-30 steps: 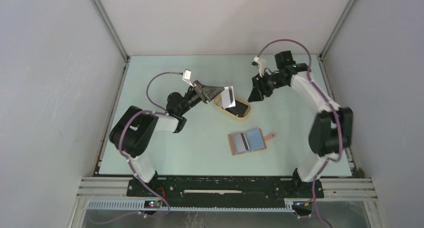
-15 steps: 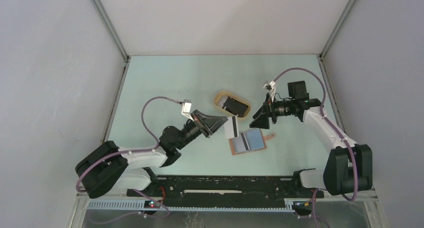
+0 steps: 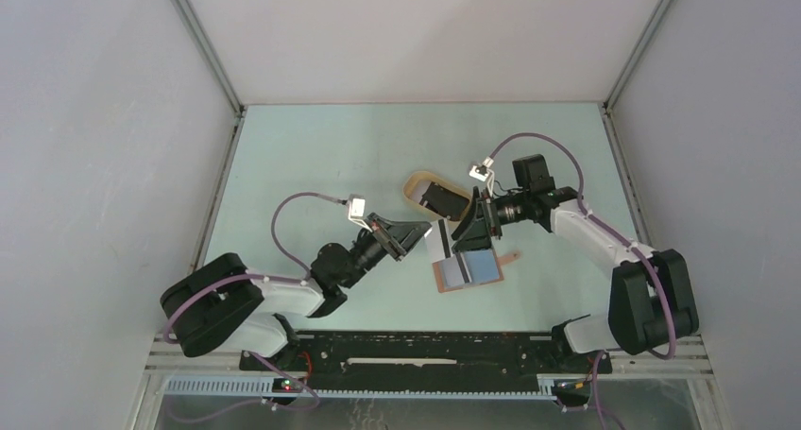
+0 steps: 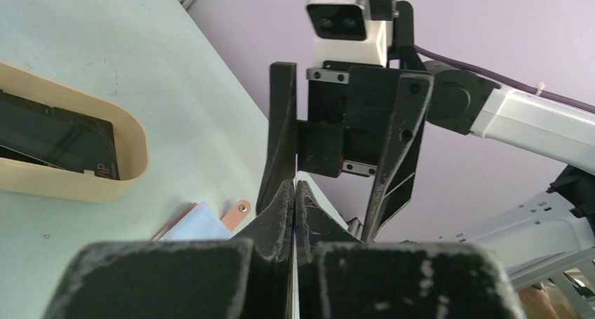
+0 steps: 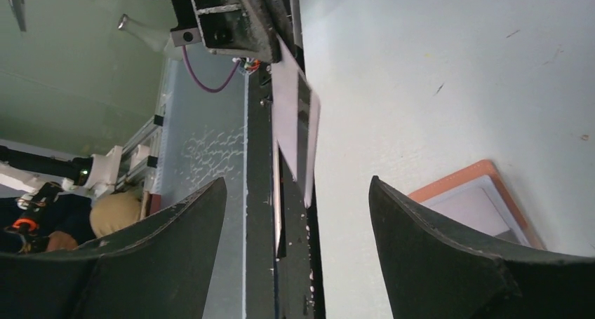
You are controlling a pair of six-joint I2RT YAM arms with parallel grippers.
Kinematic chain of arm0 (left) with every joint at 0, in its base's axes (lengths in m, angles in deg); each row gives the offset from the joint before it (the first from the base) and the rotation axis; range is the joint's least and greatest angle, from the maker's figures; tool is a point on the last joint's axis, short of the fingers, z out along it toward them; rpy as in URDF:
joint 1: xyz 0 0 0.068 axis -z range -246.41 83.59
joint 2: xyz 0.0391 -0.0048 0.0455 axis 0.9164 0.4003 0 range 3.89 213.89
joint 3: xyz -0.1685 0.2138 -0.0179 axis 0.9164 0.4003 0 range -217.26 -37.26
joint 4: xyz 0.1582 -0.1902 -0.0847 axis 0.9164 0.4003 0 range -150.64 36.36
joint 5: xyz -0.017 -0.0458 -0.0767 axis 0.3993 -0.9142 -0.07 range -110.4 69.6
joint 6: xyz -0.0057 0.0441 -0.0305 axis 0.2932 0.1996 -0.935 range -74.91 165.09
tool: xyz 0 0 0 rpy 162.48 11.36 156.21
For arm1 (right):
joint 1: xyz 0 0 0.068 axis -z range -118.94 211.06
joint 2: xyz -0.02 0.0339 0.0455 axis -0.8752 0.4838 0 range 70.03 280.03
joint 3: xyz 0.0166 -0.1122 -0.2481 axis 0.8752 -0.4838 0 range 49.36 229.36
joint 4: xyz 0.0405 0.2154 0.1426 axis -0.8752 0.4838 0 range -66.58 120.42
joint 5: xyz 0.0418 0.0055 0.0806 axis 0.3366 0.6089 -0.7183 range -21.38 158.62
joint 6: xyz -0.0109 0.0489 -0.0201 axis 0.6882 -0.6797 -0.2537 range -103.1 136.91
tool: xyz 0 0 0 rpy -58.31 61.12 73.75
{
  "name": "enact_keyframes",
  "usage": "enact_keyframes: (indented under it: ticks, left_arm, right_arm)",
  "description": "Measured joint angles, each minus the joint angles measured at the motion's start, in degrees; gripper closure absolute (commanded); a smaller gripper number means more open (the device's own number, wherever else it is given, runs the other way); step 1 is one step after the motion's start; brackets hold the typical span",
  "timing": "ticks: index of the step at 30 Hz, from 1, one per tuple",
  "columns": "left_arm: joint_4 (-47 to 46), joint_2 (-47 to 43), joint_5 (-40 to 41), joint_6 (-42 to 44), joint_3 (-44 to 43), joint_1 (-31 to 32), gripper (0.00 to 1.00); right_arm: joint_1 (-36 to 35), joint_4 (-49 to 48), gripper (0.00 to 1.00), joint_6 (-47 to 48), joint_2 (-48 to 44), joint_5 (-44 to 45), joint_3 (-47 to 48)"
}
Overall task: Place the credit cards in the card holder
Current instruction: Insert the credit card into the card holder.
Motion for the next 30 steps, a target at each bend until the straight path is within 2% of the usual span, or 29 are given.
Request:
enact_keyframes:
  ticks: [3, 5, 7, 9, 10, 12, 16, 19, 20, 26, 28, 30]
  left_arm:
    - [-0.48, 0.0, 0.31, -0.09, 0.0, 0.52, 1.0]
    - [-0.9, 0.0, 0.48, -0.13, 0.0, 0.72, 1.0]
    - [-1.27, 0.0, 0.81, -0.39, 0.0, 1.03, 1.0]
    - [-1.7, 0.02, 0.9, -0.57, 0.0, 1.44, 0.99]
    - [-1.92, 0.02, 0.85, -0.57, 0.0, 1.64, 0.97]
    - [-2.19, 0.0, 0.81, -0.59, 0.0, 1.86, 0.81]
    - [-1.97, -0.68, 0.63, 0.04, 0.13, 1.88, 0.39]
    - [-0.92, -5.46, -0.94, 1.88, 2.16, 1.84, 0.04]
    - [-0.42, -7.5, -1.66, 2.78, 3.04, 1.79, 0.01]
    - [7.08, -20.59, -11.04, 5.25, 6.51, -1.81, 0.01]
    - [10.08, -22.67, -14.32, 5.64, 6.49, -2.84, 0.05]
    - [13.55, -23.91, -16.85, 6.1, 6.49, -3.26, 0.14]
  right_arm:
    - [-1.51, -2.36, 0.25, -2.93, 1.81, -0.02, 0.0]
    - [-2.36, -3.52, 0.36, -4.55, 2.32, -0.11, 0.0]
    - [-3.28, -4.96, 0.54, -6.36, 2.45, -0.7, 0.0]
    - [-4.04, -6.36, 0.81, -7.72, 2.54, -1.51, 0.0]
    - [-4.33, -6.86, 0.88, -8.26, 2.67, -1.99, 0.02]
    - [-4.7, -7.89, 0.98, -9.6, 3.28, -3.02, 0.13]
    - [-4.76, -5.35, 1.0, -8.0, 4.7, -4.81, 1.33]
    - [-4.79, 1.77, 1.0, 0.0, 4.79, -4.81, 4.31]
    - [-4.87, 4.55, 1.0, 3.3, 4.79, -4.7, 5.57]
    - [-6.19, 16.41, 1.0, 17.09, 4.76, -2.75, 9.05]
    - [-6.62, 19.67, 1.0, 20.17, 4.76, -1.95, 9.64]
    - [-7.04, 21.59, 1.0, 22.25, 4.76, -1.55, 9.9]
